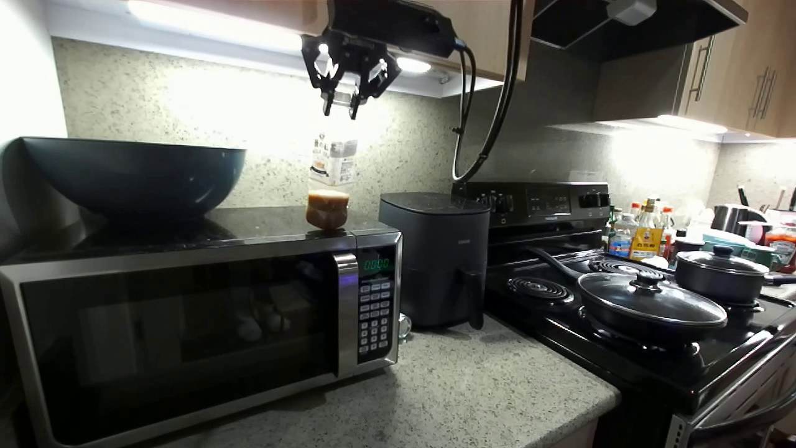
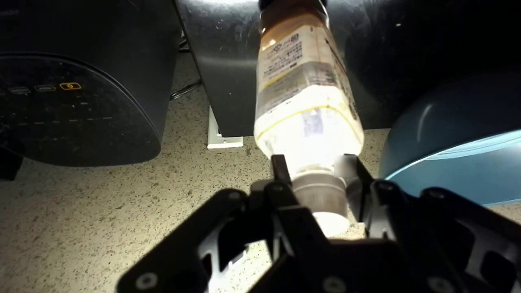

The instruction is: Pick up the bottle and put it on top of the microwave

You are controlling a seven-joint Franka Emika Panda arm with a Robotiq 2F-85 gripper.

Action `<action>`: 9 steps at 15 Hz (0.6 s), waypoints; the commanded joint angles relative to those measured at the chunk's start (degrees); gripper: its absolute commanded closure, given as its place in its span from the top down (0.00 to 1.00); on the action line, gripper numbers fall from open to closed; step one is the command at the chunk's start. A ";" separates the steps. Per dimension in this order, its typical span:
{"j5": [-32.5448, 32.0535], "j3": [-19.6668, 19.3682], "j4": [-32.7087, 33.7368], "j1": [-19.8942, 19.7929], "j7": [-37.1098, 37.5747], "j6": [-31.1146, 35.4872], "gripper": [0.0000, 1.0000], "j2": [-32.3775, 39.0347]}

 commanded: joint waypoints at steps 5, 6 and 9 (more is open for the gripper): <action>4.76 -2.95 9.60 3.15 -4.35 -7.13 0.12 5.40; 3.62 -3.42 10.30 3.71 -3.72 -7.60 0.12 5.90; 1.40 -4.55 12.66 5.39 -3.97 -8.88 0.12 7.41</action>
